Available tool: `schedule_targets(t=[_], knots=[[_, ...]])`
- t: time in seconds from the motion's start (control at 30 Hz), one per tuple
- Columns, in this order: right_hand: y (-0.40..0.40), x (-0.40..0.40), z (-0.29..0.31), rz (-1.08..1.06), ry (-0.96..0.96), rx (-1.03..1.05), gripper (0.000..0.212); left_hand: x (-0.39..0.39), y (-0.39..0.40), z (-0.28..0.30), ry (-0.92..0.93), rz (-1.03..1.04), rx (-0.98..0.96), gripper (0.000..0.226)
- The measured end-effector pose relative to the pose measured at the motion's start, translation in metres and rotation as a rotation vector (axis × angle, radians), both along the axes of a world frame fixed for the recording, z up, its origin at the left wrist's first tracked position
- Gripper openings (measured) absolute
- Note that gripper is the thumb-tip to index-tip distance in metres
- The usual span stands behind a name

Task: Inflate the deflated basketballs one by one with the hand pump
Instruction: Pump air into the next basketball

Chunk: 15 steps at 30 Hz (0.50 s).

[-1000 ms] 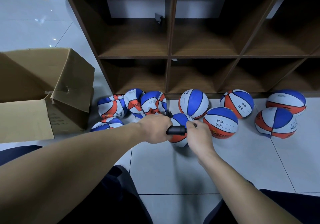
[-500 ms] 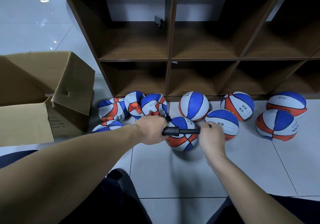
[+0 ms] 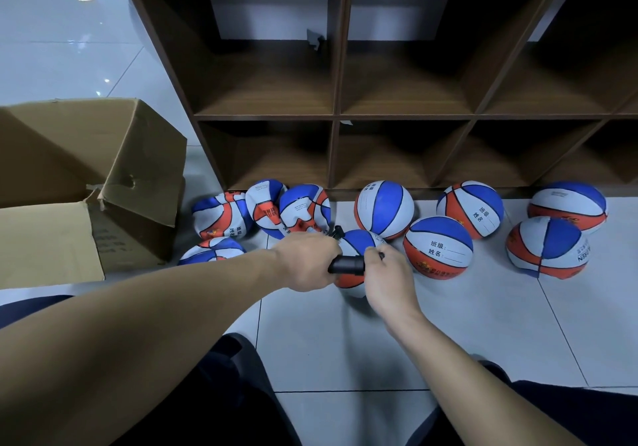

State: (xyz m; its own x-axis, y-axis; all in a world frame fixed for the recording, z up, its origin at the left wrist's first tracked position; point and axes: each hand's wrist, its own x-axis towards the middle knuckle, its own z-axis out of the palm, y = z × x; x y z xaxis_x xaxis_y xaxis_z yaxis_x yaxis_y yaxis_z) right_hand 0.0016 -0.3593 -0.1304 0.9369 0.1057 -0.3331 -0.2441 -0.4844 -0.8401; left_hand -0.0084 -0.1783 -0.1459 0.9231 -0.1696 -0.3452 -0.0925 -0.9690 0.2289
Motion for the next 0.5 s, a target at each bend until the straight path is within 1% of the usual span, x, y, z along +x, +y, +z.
schedule_targets(t=[0.13, 0.3, 0.43, 0.5], knots=[[0.0, 0.003, -0.002, -0.002, 0.011, 0.025, 0.032, -0.001, 0.0, -0.001, -0.011, -0.018, 0.014, 0.024], [-0.006, 0.016, -0.006, -0.035, 0.051, -0.009, 0.03, 0.001, 0.002, 0.003, -0.011, -0.005, -0.013, 0.029], [-0.028, 0.038, -0.001, -0.14, 0.038, -0.012, 0.032, 0.002, 0.021, 0.006, 0.01, 0.044, 0.007, 0.025], [-0.038, 0.05, 0.001, -0.216, 0.05, -0.004, 0.032, 0.003, 0.033, 0.007, 0.052, 0.064, 0.011, 0.022]])
